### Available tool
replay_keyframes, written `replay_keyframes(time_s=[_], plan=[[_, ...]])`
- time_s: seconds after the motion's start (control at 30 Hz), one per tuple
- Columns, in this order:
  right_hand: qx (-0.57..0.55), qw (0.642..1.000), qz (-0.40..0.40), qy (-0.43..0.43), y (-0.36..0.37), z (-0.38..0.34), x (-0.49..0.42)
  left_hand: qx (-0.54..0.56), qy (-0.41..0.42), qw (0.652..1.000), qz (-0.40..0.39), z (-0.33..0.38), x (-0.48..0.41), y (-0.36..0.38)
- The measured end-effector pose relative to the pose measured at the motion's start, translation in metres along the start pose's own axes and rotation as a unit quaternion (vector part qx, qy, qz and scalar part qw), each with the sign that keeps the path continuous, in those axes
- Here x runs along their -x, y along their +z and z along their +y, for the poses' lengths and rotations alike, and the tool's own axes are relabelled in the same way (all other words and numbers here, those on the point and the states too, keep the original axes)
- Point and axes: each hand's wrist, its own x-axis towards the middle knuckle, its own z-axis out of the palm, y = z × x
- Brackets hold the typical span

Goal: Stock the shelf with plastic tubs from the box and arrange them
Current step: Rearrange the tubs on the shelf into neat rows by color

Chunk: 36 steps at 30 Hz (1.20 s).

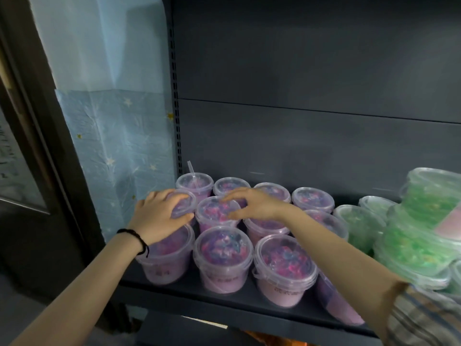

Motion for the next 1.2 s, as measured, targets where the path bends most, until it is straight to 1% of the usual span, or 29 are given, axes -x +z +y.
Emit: replay_keyframes(time_s=[0.07,0.13,0.2,0.23,0.3,0.37,0.5,0.63,0.7,0.83,0.97,1.1,1.2], plan=[[0.038,0.998,-0.042,0.016,0.007,-0.004,-0.012,-0.011,-0.006,0.999,-0.037,-0.008,-0.011,0.004],[0.046,0.997,-0.051,0.042,0.008,-0.007,-0.019,-0.017,-0.004,0.998,-0.056,-0.014,-0.019,0.007],[0.067,0.995,-0.027,0.069,0.005,-0.013,-0.023,-0.018,0.000,0.997,-0.069,-0.021,-0.024,0.010],[0.107,0.991,-0.010,0.081,0.005,-0.017,-0.024,-0.011,0.001,0.997,-0.075,-0.024,-0.025,0.011],[0.218,0.971,0.025,0.100,0.009,-0.028,-0.029,0.005,0.002,0.997,-0.080,-0.029,-0.026,0.013],[0.276,0.953,0.040,0.116,0.016,-0.037,-0.035,0.016,0.009,0.997,-0.073,-0.032,-0.025,0.015],[0.255,0.955,0.019,0.150,0.022,-0.043,-0.042,0.036,0.015,0.997,-0.062,-0.034,-0.025,0.018],[0.154,0.977,-0.013,0.146,0.023,-0.040,-0.044,0.027,0.022,0.997,-0.069,-0.039,-0.031,0.016],[0.176,0.971,-0.024,0.158,0.022,-0.040,-0.044,0.024,0.034,0.997,-0.065,-0.043,-0.035,0.017],[0.251,0.943,0.020,0.219,0.028,-0.047,-0.048,0.043,0.053,0.996,-0.058,-0.052,-0.040,0.020],[0.269,0.927,0.014,0.261,0.032,-0.051,-0.053,0.097,0.073,0.992,-0.046,-0.061,-0.046,0.025],[0.277,0.921,0.010,0.274,0.035,-0.053,-0.054,0.155,0.070,0.985,-0.029,-0.077,-0.052,0.027],[0.280,0.921,0.021,0.269,0.038,-0.054,-0.052,0.135,0.082,0.987,-0.032,-0.086,-0.055,0.026]])
